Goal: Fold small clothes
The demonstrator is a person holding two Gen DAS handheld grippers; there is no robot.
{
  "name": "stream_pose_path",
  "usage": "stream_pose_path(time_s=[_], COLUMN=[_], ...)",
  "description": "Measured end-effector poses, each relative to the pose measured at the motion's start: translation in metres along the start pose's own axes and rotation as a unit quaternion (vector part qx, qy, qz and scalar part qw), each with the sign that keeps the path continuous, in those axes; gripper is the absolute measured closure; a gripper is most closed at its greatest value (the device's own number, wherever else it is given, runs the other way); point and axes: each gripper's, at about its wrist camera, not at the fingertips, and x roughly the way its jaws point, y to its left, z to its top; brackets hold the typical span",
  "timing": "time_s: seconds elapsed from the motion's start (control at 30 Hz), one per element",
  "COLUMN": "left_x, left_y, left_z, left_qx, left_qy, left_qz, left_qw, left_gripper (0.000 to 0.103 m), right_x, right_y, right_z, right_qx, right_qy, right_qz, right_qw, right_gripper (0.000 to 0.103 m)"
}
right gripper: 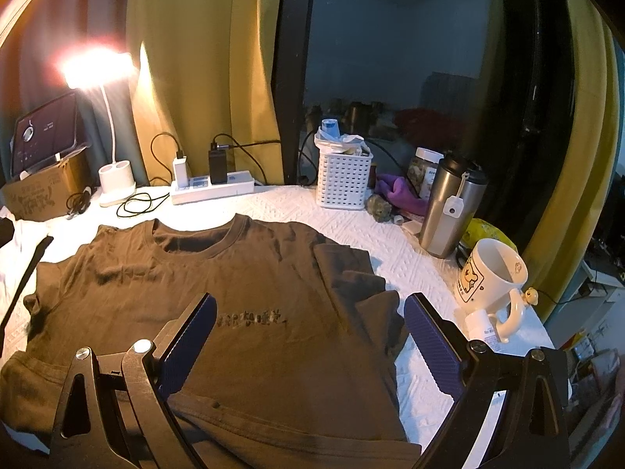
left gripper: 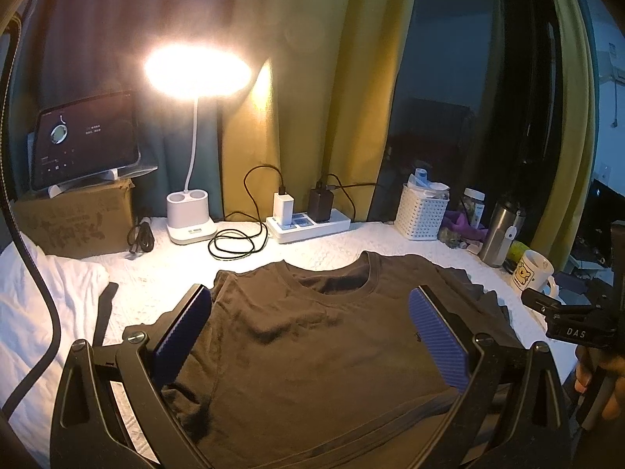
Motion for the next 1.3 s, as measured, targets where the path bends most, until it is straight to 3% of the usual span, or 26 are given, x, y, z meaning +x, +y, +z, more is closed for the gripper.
stream_pose_path(time_s=[0.67, 1.07, 1.3], left_x=[0.015, 0.065, 0.093], left_y=[-0.008, -0.022, -0.028], left_z=[0.007, 0.004, 0.0], left_qx=[0.008, 0.002, -0.001], left_qy=[0.008, 0.054, 0.079], left_qz=[0.004, 0.02, 0.027], left_qw=[0.9999, 0.9983, 0.9965], left_gripper=[0.003, 0.003, 0.003], right_x=[0.016, 0.076, 0.121], right_y=[-0.011, -0.065, -0.09], right_z=[0.004, -0.007, -0.005], right_qx=[0.008, 0.043, 0.047], right_qy=[0.01, 0.053, 0.078], right_qz=[0.003, -0.019, -0.007], right_qw=[1.0, 0.998, 0.996], right_gripper=[0.006, 0.006, 0.006])
